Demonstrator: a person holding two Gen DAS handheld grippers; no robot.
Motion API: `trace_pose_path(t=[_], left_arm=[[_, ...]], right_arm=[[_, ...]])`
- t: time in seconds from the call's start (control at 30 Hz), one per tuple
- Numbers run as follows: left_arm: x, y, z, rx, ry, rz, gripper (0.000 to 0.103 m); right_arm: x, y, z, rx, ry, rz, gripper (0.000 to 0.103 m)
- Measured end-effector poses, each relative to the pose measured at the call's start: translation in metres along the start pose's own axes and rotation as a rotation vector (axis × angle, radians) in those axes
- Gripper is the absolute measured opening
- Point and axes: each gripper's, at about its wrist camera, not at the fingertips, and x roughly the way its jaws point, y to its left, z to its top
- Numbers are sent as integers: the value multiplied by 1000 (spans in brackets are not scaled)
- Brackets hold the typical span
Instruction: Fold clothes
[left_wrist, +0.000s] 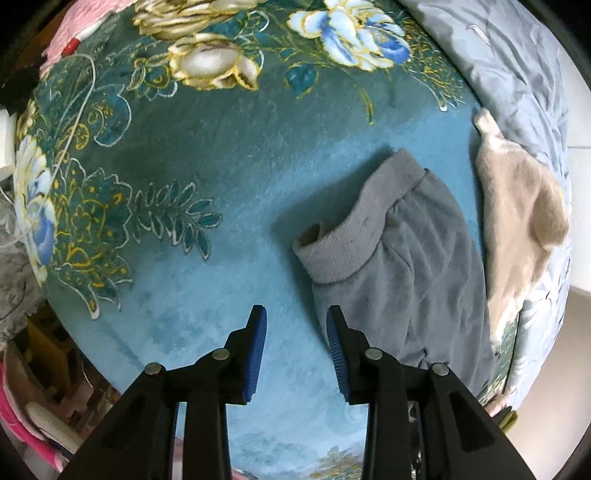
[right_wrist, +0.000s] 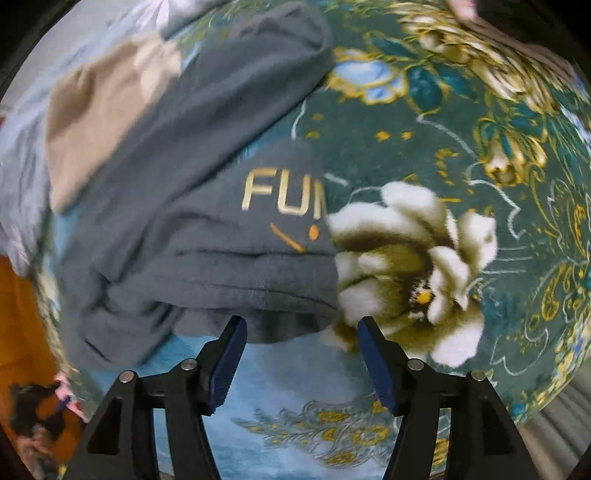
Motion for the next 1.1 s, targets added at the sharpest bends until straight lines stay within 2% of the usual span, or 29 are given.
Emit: trace_pose_path(t=[0.1,0.13,0.17,0.2,0.23,0.3,0.43,0.57,0.67,0.73,0.77,0.87,1.0,1.1], left_arm=[[-7,1,-6,34,-15,18,34],[-8,3,-8,38,-18,22,34],[-9,5,-9,41,-19,25,34],[-10,9,-11,36,-18,26,34],[-9,12,-12,28,-16,26,34],[-8,20,-15,9,-10,19,34],[-2,29,-23,-23,13,-8,34],[4,32,-29,-37,33,-38,34],[9,35,-32,-51,47,-52,34],[11,37,-33,-61,56,-56,34],[11,39,-34,-66,57,-61,34],[10,42,-35,-76,52,-69,34],[7,47,-35,-96,48,-78,35],[6,49,-35,-123,43,-105,46]], right_arm=[[14,7,-4,-24,12,-34,66],[16,3,-3,5,11,-24,58],[17,-1,-2,34,11,-14,48],[16,-5,-1,63,13,-3,15],[15,-9,0,91,14,8,4],[1,-14,1,106,-16,36,4],[-57,-12,1,-33,-105,66,4],[-127,-12,-6,-211,-182,5,4],[-135,-5,-10,-398,-82,-57,4],[-121,1,-9,-526,30,-87,4],[-115,2,-5,-549,55,-102,4],[-98,1,18,-540,68,-160,4],[-73,-2,73,-377,31,-267,4],[-58,8,99,-272,24,-316,4]])
